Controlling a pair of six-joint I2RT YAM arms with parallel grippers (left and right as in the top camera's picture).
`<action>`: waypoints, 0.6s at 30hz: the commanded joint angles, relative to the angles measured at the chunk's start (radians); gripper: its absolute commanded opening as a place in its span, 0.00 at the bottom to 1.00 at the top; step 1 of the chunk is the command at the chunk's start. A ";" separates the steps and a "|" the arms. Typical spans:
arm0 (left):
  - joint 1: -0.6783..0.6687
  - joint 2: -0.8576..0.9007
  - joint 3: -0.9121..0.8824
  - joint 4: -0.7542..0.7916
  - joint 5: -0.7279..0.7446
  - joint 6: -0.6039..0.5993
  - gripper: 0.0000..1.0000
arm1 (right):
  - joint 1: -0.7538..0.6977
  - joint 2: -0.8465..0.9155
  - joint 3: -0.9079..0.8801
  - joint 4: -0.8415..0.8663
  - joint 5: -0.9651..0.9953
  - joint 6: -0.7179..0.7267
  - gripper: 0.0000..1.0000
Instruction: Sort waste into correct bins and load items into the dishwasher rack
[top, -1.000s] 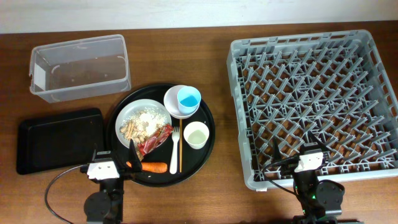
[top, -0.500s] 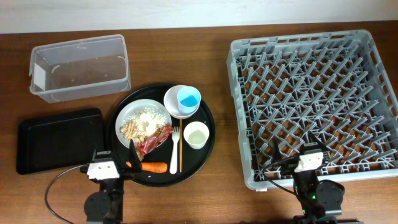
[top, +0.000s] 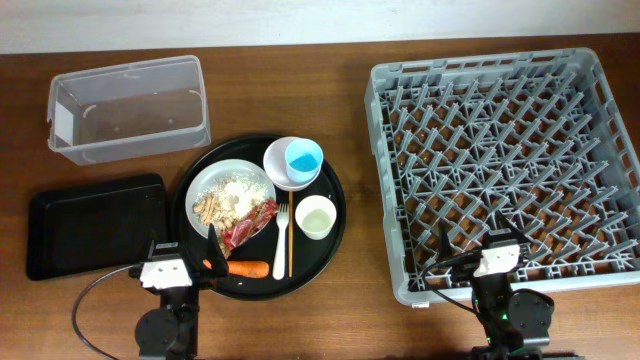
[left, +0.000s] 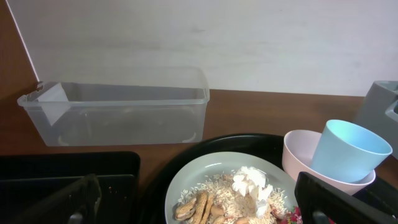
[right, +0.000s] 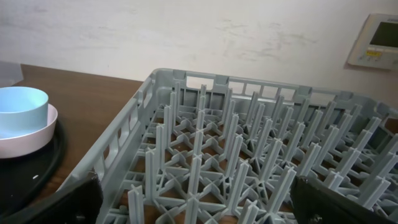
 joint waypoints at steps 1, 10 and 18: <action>0.006 -0.008 -0.007 0.000 0.020 0.016 0.99 | 0.006 -0.010 -0.006 -0.002 0.016 0.001 0.99; 0.006 -0.004 0.007 -0.019 0.026 0.016 0.99 | 0.006 -0.009 0.011 -0.003 0.008 0.089 0.99; 0.006 0.140 0.166 -0.106 0.039 0.016 0.99 | 0.005 0.095 0.165 -0.148 0.021 0.088 0.99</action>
